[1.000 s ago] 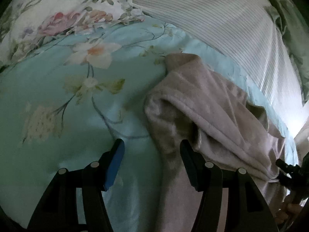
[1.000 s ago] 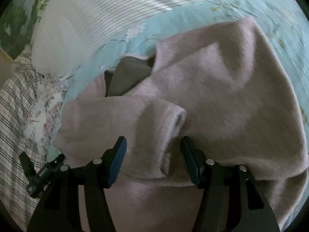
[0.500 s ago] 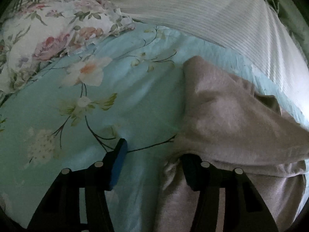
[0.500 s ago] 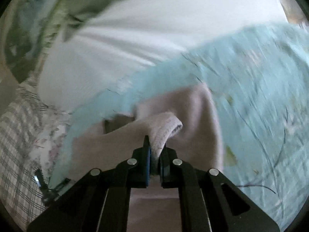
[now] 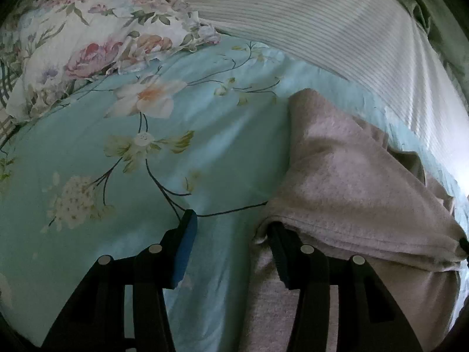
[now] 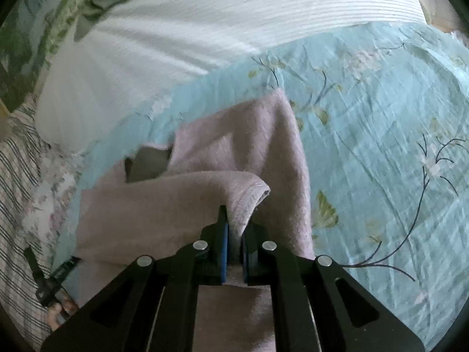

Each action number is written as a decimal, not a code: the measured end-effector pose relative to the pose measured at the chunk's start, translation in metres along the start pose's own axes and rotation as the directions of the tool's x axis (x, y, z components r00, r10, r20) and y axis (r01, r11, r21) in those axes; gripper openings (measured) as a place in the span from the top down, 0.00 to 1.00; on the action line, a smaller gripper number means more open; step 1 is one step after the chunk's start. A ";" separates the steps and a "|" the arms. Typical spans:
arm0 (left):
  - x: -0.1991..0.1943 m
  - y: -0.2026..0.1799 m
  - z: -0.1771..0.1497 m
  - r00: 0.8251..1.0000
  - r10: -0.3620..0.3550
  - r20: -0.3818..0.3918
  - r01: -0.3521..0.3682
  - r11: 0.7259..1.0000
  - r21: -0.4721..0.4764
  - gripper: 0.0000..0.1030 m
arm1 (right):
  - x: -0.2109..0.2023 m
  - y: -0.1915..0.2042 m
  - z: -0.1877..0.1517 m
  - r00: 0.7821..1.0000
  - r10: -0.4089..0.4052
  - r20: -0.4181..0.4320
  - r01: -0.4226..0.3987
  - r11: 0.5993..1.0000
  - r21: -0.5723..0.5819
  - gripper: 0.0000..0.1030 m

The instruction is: Fold small clothes

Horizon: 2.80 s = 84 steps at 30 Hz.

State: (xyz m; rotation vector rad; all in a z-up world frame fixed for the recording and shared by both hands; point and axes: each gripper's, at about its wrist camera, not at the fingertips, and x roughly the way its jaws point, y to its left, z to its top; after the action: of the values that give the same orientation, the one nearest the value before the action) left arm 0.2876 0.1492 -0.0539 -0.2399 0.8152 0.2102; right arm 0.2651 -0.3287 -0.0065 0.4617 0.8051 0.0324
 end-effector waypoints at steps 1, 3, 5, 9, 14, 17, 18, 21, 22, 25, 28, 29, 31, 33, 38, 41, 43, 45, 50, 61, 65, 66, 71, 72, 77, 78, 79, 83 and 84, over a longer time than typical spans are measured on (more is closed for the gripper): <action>-0.001 0.000 0.000 1.000 -0.002 0.003 0.002 1.000 0.001 0.51 | 0.001 -0.002 0.000 1.000 -0.011 -0.005 0.011 1.000 -0.001 0.92; -0.002 0.000 -0.001 1.000 -0.012 0.008 0.012 1.000 0.002 0.51 | 0.000 -0.002 0.000 1.000 -0.020 0.008 0.020 1.000 0.004 0.92; -0.003 -0.002 -0.003 1.000 -0.018 0.009 0.018 1.000 0.010 0.50 | -0.004 0.000 0.000 0.999 -0.041 0.035 0.041 0.999 -0.006 0.92; -0.002 -0.005 -0.003 1.000 -0.004 0.005 0.003 1.000 0.027 0.50 | 0.008 0.001 0.002 0.994 -0.099 -0.039 0.098 0.995 -0.027 0.91; 0.001 -0.001 -0.002 1.000 -0.019 -0.005 0.019 1.000 0.007 0.50 | -0.032 0.016 0.002 0.961 -0.241 0.136 0.243 0.970 0.005 0.80; 0.001 -0.003 -0.003 1.000 -0.006 -0.005 0.006 1.000 0.019 0.50 | -0.044 0.045 0.001 0.968 -0.149 0.203 0.168 0.982 -0.082 0.64; 0.001 -0.004 -0.003 1.000 -0.003 -0.006 0.004 1.000 0.020 0.50 | -0.031 0.057 0.002 0.988 -0.077 0.136 0.096 0.986 -0.138 0.55; 0.003 -0.002 -0.001 1.000 -0.011 -0.012 0.011 1.000 0.012 0.50 | 0.013 0.062 -0.001 0.999 -0.040 -0.026 0.036 0.986 -0.165 0.55; 0.004 -0.001 -0.001 1.000 -0.018 -0.016 0.018 1.000 0.006 0.50 | 0.024 0.055 -0.001 0.994 -0.097 -0.052 0.088 0.983 -0.159 0.56; 0.004 0.001 0.000 0.999 -0.029 -0.023 0.030 1.000 0.002 0.49 | 0.021 0.027 0.003 0.988 -0.152 -0.039 0.148 0.986 -0.076 0.71; -0.001 -0.001 -0.003 0.999 -0.035 -0.041 0.036 0.999 0.024 0.49 | -0.014 0.018 0.000 0.992 -0.125 -0.011 0.124 0.992 -0.039 0.62; -0.006 -0.002 -0.007 0.998 -0.044 -0.055 0.046 0.998 0.034 0.49 | -0.025 0.016 -0.002 0.995 -0.104 -0.003 0.104 0.994 -0.042 0.58; -0.017 -0.001 -0.016 0.995 -0.075 -0.070 0.078 0.996 0.044 0.48 | -0.051 0.011 -0.010 0.998 -0.061 0.010 0.061 0.997 -0.054 0.46; -0.033 0.001 -0.031 0.987 -0.126 -0.100 0.132 0.990 0.058 0.44 | -0.070 0.005 -0.021 1.000 -0.026 0.003 0.026 0.997 -0.068 0.45; -0.078 0.013 -0.075 0.972 -0.191 -0.140 0.208 0.971 0.118 0.44 | -0.094 -0.022 -0.070 0.995 0.080 -0.058 -0.082 0.996 -0.027 0.45; -0.096 0.025 -0.098 0.962 -0.216 -0.169 0.239 0.962 0.130 0.43 | -0.092 -0.032 -0.099 0.988 0.124 -0.095 -0.125 0.992 -0.010 0.45; -0.109 0.034 -0.116 0.951 -0.244 -0.190 0.272 0.953 0.133 0.43 | -0.096 -0.036 -0.125 0.978 0.143 -0.153 -0.147 0.989 -0.013 0.45; -0.124 0.038 -0.133 0.948 -0.246 -0.201 0.280 0.946 0.166 0.43 | -0.101 -0.036 -0.147 0.965 0.169 -0.202 -0.179 0.983 -0.031 0.45; -0.161 0.043 -0.171 0.940 -0.243 -0.241 0.303 0.918 0.255 0.43 | -0.134 -0.034 -0.187 0.905 0.324 -0.276 -0.347 0.937 -0.037 0.45; -0.179 0.085 -0.234 0.863 -0.363 -0.350 0.438 0.884 0.164 0.43 | -0.165 -0.047 -0.251 0.852 0.390 -0.350 -0.443 0.892 -0.086 0.45; -0.177 0.085 -0.240 0.848 -0.394 -0.353 0.471 0.866 0.165 0.43 | -0.149 -0.054 -0.267 0.865 0.331 -0.376 -0.394 0.914 -0.101 0.45; -0.177 0.084 -0.240 0.839 -0.408 -0.360 0.487 0.858 0.164 0.43 | -0.144 -0.052 -0.272 0.867 0.316 -0.385 -0.383 0.917 -0.112 0.45; -0.171 0.078 -0.249 0.790 -0.436 -0.431 0.553 0.810 0.193 0.51 | -0.126 -0.035 -0.285 0.855 0.304 -0.419 -0.402 0.901 -0.166 0.45; -0.170 0.076 -0.250 0.794 -0.425 -0.435 0.549 0.808 0.213 0.57 | -0.124 -0.032 -0.287 0.853 0.310 -0.420 -0.410 0.896 -0.173 0.45; -0.172 0.081 -0.251 0.812 -0.400 -0.425 0.526 0.817 0.236 0.94 | -0.123 -0.027 -0.286 0.848 0.354 -0.394 -0.444 0.881 -0.165 0.77; -0.173 0.084 -0.251 0.812 -0.406 -0.420 0.526 0.820 0.225 0.94 | -0.125 -0.034 -0.284 0.845 0.365 -0.390 -0.452 0.878 -0.156 0.91; -0.175 0.086 -0.251 0.811 -0.412 -0.414 0.529 0.820 0.219 0.95 | -0.130 -0.038 -0.283 0.846 0.372 -0.382 -0.453 0.879 -0.149 0.91; -0.191 0.088 -0.251 0.823 -0.439 -0.361 0.535 0.814 0.228 0.96 | -0.149 -0.060 -0.279 0.847 0.410 -0.338 -0.466 0.879 -0.102 0.92; -0.193 0.088 -0.250 0.818 -0.455 -0.352 0.545 0.809 0.219 0.96 | -0.151 -0.067 -0.277 0.845 0.422 -0.329 -0.471 0.878 -0.084 0.92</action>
State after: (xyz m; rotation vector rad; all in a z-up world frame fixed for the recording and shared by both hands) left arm -0.0382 0.1426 -0.0883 -0.1831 1.0266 -0.4732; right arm -0.0444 -0.3121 -0.0961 0.4885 0.9709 0.6170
